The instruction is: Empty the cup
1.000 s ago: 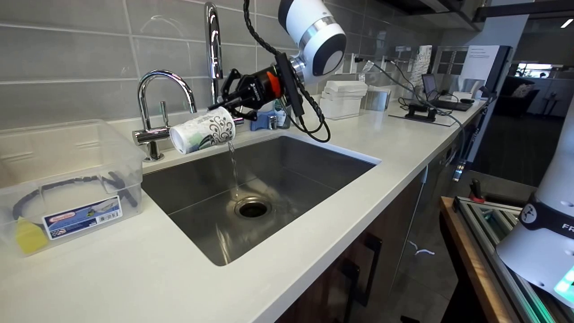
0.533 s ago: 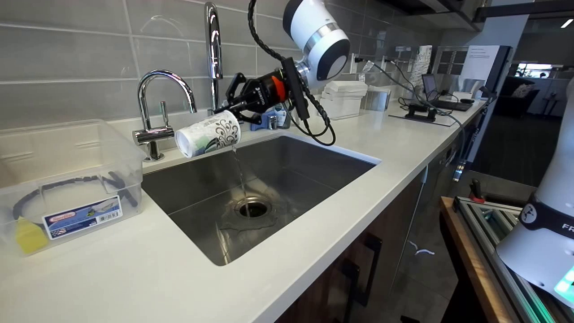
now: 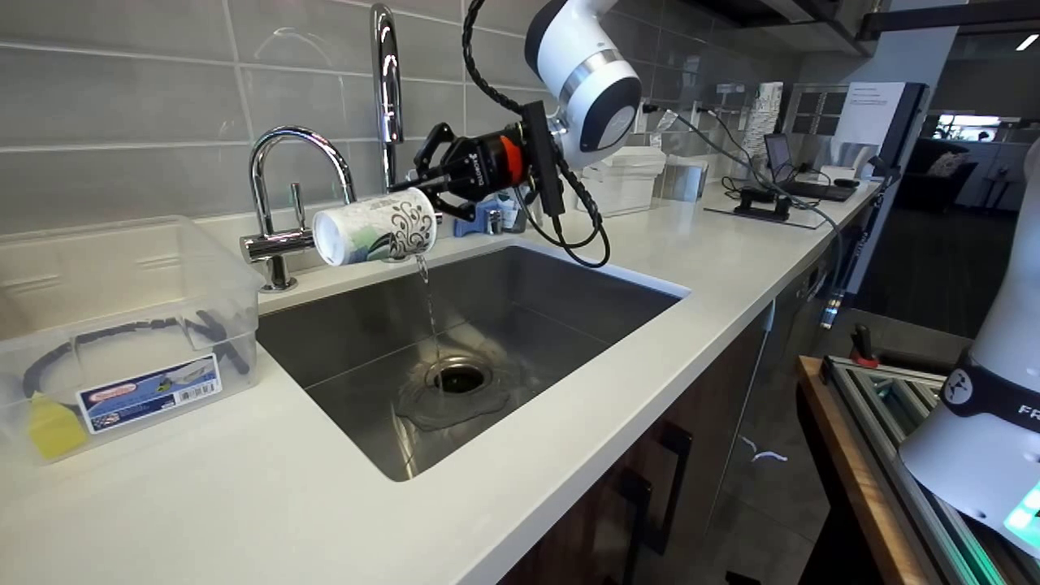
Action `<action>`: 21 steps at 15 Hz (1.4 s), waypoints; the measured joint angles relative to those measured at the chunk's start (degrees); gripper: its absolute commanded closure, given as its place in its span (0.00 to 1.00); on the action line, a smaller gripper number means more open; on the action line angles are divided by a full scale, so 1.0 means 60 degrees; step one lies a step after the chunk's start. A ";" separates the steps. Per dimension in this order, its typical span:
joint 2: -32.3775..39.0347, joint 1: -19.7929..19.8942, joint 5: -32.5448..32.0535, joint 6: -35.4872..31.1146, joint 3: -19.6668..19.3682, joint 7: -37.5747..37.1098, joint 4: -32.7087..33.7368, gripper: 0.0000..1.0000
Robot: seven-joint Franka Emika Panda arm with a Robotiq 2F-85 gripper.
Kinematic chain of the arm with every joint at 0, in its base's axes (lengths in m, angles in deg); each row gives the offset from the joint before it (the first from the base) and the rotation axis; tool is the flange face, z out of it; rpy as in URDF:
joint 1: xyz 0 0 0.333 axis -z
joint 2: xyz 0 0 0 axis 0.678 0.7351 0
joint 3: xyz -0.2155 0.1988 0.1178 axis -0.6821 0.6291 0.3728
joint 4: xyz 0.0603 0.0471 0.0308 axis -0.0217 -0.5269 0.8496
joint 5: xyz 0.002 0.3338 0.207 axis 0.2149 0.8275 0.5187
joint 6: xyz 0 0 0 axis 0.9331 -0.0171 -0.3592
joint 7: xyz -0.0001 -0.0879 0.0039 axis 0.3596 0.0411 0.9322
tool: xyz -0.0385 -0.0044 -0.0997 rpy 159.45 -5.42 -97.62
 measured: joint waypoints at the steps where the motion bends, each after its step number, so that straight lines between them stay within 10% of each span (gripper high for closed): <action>1: 0.0004 0.0000 0.0128 0.0168 -0.0044 0.0032 -0.0020 0.99; 21: 0.0319 -0.0075 0.0961 0.2154 -0.0527 0.0329 -0.0285 0.99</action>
